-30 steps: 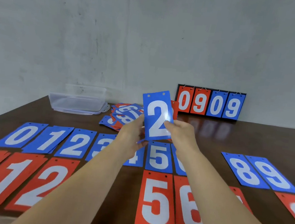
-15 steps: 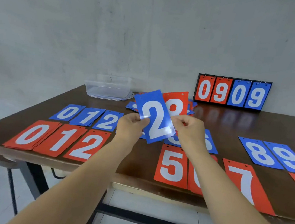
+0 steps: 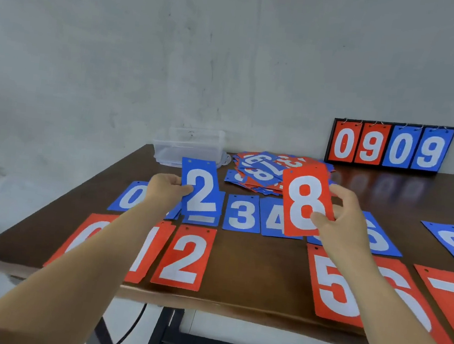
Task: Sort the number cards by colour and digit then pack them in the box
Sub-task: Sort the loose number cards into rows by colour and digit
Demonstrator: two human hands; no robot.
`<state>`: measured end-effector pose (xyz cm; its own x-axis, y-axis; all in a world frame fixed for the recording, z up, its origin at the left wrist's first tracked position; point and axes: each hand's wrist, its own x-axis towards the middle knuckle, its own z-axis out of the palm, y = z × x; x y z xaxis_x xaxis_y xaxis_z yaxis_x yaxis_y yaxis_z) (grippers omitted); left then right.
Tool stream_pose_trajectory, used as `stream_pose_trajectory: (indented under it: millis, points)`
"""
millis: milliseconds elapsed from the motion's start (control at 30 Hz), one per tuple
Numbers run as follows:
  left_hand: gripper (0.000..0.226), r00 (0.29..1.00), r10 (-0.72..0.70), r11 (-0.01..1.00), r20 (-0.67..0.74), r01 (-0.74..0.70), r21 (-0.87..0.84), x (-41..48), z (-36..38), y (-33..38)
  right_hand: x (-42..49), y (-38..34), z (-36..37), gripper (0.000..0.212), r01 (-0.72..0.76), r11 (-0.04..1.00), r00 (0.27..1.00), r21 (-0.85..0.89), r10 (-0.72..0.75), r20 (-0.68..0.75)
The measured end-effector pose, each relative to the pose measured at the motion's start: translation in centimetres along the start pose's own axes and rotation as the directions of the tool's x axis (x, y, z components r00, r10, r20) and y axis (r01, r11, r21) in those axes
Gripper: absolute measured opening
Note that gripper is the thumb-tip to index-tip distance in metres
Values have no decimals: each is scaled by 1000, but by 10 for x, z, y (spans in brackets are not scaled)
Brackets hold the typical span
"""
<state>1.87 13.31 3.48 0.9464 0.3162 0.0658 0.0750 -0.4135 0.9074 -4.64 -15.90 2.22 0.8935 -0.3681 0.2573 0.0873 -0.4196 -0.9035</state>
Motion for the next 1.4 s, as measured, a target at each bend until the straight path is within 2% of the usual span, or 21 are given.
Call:
stream_pose_trajectory:
  millis: [233,267,367,533,733,900,1033,1167,1300,1400]
  points:
    - [16,987,60,975,147,-90,203,53,13,-25,-12,-1,4,52,-122,992,991,-28,120,-52]
    - [16,984,74,958,162,-116,263,56,16,-29,-14,-1,3,51,-128,991,990,-42,126,-65]
    - [39,985,81,880,153,-143,453,61,22,-38,-18,-3,1,51,-124,988,989,-89,115,-96]
    - [34,980,134,735,149,-199,648,58,26,-40,-26,-1,-4,51,-111,986,989,-121,97,-112]
    - [16,956,247,702,156,-288,652,51,37,-33,-39,9,-26,51,-108,991,983,-80,95,-159]
    - [45,943,274,730,191,-333,597,34,64,-14,-44,22,-56,53,-106,991,976,-77,89,-197]
    - [46,933,294,760,206,-359,542,12,96,3,-47,32,-94,51,-107,989,971,-102,82,-227]
    - [48,922,312,716,230,-388,581,-8,130,24,-46,49,-154,47,-148,983,959,-107,116,-260]
    - [52,912,337,716,232,-409,566,-29,164,43,-40,74,-219,48,-215,969,933,-123,166,-320]
    - [53,911,349,722,219,-410,557,-46,186,57,-34,94,-253,51,-280,946,925,-161,221,-311]
